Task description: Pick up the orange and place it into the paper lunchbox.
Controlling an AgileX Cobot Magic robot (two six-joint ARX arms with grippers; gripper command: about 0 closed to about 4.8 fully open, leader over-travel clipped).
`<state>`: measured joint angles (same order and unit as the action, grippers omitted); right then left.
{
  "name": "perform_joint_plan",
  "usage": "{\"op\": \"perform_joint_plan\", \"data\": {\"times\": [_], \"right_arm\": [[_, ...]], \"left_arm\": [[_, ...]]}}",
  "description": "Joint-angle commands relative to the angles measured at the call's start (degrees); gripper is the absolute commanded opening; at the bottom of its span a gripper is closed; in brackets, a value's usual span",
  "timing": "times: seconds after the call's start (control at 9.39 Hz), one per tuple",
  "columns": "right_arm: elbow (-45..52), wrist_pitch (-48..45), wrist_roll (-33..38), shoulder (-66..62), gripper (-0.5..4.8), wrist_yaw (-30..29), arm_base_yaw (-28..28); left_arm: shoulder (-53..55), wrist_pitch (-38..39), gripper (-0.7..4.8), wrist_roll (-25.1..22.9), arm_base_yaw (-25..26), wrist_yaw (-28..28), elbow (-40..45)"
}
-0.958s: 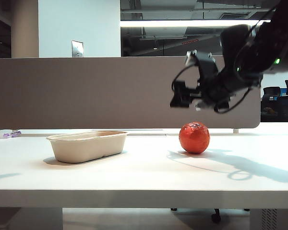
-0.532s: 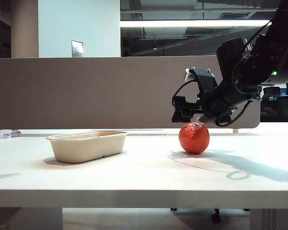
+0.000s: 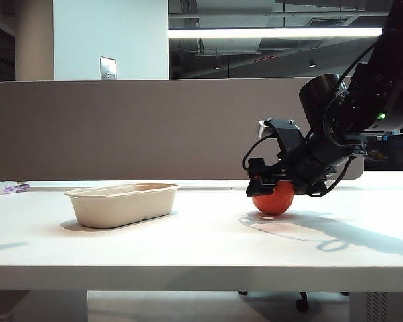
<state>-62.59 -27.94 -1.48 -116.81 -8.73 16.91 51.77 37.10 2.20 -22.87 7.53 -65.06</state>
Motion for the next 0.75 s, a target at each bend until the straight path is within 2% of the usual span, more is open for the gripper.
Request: {"op": "perform_joint_plan", "data": {"times": [0.11, 0.32, 0.53, 0.75], "right_arm": [[-0.35, -1.11, -0.09, 0.48, 1.66, 0.04, 0.0], [-1.09, -2.56, -0.04, 4.24, 1.66, -0.87, 0.24], [-4.07, -2.49, -0.04, 5.75, 1.66, -7.02, 1.6], [-9.55, -1.86, -0.04, 5.64, 1.66, -7.67, 6.69]], "left_arm": [[-0.11, -0.76, -0.05, -0.04, 0.04, 0.28, -0.33], [-0.24, 2.34, -0.05, -0.02, 0.04, 1.75, -0.57], [-0.24, 9.22, -0.05, -0.04, 0.04, 1.51, -2.23], [-0.26, 11.21, -0.05, -0.04, 0.04, 0.96, -4.72]]}}
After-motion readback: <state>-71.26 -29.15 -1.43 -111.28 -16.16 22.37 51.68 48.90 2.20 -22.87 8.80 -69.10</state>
